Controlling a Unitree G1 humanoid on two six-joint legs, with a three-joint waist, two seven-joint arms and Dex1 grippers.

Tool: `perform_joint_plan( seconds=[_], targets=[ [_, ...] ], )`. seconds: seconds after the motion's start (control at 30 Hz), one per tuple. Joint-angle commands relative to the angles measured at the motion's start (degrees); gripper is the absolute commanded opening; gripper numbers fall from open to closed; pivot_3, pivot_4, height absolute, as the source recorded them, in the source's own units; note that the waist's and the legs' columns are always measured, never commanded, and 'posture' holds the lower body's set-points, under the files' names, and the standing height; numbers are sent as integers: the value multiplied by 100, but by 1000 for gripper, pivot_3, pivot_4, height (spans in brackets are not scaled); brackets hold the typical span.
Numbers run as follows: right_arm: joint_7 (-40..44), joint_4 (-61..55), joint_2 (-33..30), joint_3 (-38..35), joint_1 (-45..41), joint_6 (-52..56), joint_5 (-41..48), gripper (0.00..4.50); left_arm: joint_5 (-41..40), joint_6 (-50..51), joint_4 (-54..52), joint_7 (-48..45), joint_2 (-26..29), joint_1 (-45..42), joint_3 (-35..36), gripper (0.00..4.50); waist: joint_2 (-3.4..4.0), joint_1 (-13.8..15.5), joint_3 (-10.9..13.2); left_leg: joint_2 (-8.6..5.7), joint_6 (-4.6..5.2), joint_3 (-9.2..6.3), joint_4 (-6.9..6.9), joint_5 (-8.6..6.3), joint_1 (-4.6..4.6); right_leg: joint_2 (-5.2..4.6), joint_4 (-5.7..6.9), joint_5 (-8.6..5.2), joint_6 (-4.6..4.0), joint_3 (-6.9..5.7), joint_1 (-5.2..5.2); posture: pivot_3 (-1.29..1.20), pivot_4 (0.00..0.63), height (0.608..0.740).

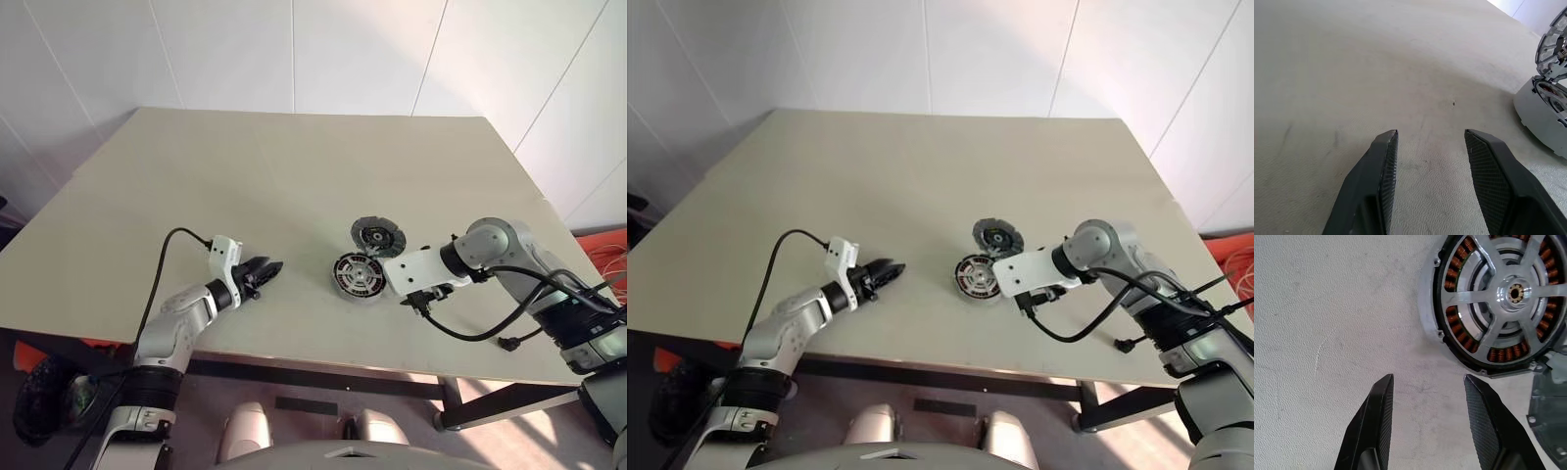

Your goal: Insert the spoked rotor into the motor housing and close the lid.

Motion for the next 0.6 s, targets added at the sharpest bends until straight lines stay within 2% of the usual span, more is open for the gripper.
perform_joint_plan(
  seconds=[0.03,0.4,0.6],
  targets=[
    [75,-292,-70,-223,-124,10,121,2586,-55,-44,-227,37,5,15,65,2299,0,1,0,0,0,0,0,0,0,0,0,0,0,0,0,0,0,740],
    [31,-969,-220,-510,12,345,250,2586,-38,-62,-98,-2,-15,-86,31,2299,0,4,0,0,1,0,0,0,2,0,0,0,0,1,3,0,0,740],
    [-82,-998,28,-251,131,417,98,2586,-21,-72,-35,-8,-44,-151,16,2299,0,6,0,-1,0,0,3,0,3,-1,0,0,0,1,5,0,0,740]
  ],
)
